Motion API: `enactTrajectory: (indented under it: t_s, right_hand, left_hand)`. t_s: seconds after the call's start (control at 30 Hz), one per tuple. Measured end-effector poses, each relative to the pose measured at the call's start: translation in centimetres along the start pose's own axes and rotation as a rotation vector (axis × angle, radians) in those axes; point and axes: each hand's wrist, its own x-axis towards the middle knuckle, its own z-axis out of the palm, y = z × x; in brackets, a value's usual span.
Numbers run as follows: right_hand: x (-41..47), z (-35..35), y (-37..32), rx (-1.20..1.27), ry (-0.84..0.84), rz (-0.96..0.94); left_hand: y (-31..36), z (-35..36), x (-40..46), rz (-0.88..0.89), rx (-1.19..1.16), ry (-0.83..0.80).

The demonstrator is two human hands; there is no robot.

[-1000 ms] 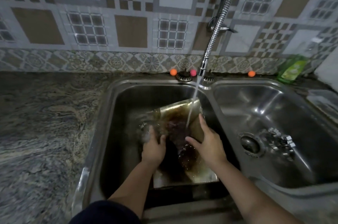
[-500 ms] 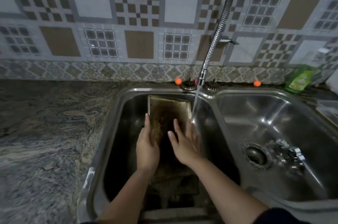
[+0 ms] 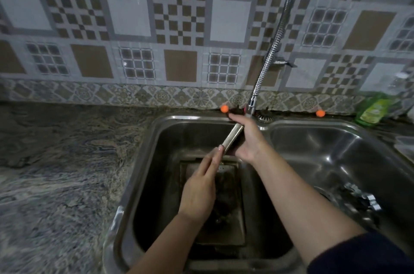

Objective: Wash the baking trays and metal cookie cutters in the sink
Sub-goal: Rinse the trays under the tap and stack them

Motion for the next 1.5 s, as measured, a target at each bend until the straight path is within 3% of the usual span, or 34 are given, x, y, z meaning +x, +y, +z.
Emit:
enactTrajectory:
  t_s: [0.17, 0.33, 0.5, 0.63, 0.8, 1.0, 1.1, 1.33, 1.43, 1.5]
  right_hand:
    - [-0.4, -3.9, 0.6, 0.083, 0.000, -0.024]
    - [-2.8, -4.1, 0.7, -0.008, 0.013, -0.118]
    - [-4.8, -4.8, 0.2, -0.033, 0.032, -0.169]
    - [-5.6, -4.6, 0.5, -0.375, 0.055, -0.308]
    - [-5.0, -4.8, 0.7, -0.508, 0.036, -0.347]
    - [-4.6, -4.9, -0.9, -0.343, 0.073, -0.322]
    - [-4.2, -5.0, -1.4, -0.266, 0.150, -0.299]
    - [-4.9, -5.8, -2.0, -0.118, 0.324, -0.306]
    - [-6.0, -5.8, -3.1, -0.015, 0.278, -0.351]
    - [-6.8, -5.7, -3.4, -0.101, 0.259, -0.398]
  left_hand:
    - [1.3, 1.7, 0.7, 0.004, -0.202, -0.200]
    - [4.7, 3.7, 5.1, -0.231, -0.443, -0.215]
    - [5.3, 4.2, 9.8, -0.326, -0.423, -0.236]
    - [3.4, 4.5, 11.3, -0.343, -0.412, -0.202]
    - [0.8, 4.8, 9.6, -0.425, -0.387, -0.177]
    - [-1.4, 3.0, 5.0, -0.631, -0.306, -0.313]
    - [-1.2, 2.8, 2.5, -0.533, -0.296, -0.358]
    - [0.5, 1.8, 2.5, 0.104, 0.040, -0.311]
    - [0.9, 1.0, 3.2, 0.312, 0.069, -0.192]
    - [1.4, 0.1, 3.5, 0.282, 0.022, -0.031]
